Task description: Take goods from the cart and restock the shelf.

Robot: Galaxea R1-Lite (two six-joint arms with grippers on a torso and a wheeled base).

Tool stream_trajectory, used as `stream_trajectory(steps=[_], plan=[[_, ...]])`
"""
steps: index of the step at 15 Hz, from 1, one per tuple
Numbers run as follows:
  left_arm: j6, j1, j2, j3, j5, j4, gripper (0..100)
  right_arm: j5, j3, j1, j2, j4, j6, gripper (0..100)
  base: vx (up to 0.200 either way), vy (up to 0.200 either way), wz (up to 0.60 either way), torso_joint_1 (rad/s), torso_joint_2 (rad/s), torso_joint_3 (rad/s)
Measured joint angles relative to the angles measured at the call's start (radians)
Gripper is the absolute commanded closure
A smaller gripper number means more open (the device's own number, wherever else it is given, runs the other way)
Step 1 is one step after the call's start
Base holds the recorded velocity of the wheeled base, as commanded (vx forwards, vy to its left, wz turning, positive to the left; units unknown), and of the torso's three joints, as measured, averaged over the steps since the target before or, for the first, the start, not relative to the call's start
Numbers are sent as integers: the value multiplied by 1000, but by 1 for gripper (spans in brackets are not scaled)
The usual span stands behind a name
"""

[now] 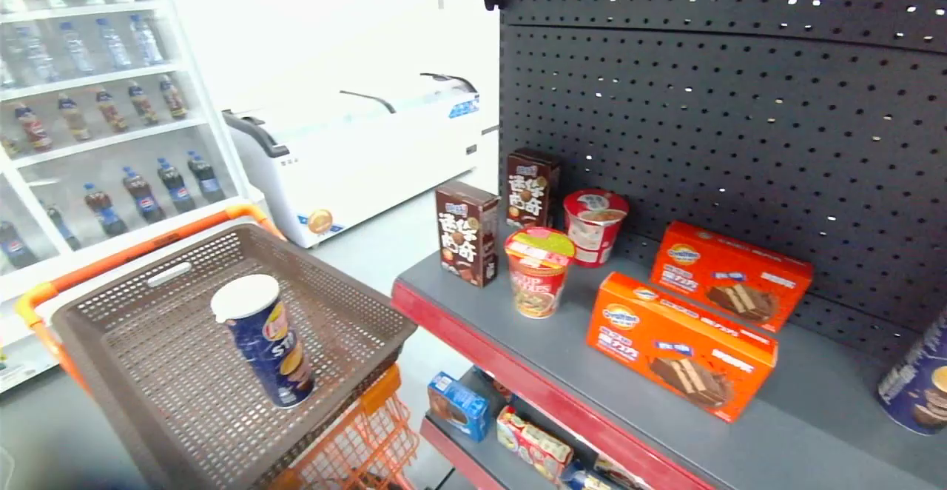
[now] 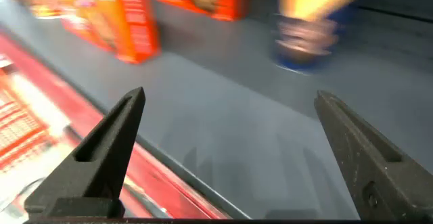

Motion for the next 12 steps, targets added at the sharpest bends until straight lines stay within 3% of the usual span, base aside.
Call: stream_trajectory(steps=[3,5,8,12], plan=[[1,0,0,0,6,0,0,1,0,0,0,-2,0,0,0,0,0,0,0,0],[37,2,3,-24,9,8,0,0,0,0,0,0,0,0,0,0,0,0,0,0],[86,4,98,-163,17,51,0,0,0,1,0,0,1,0,0,0,0,0,0,0],[109,1,483,-403,25,61,0,0,0,0,0,0,0,0,0,0,0,0,0,0]])
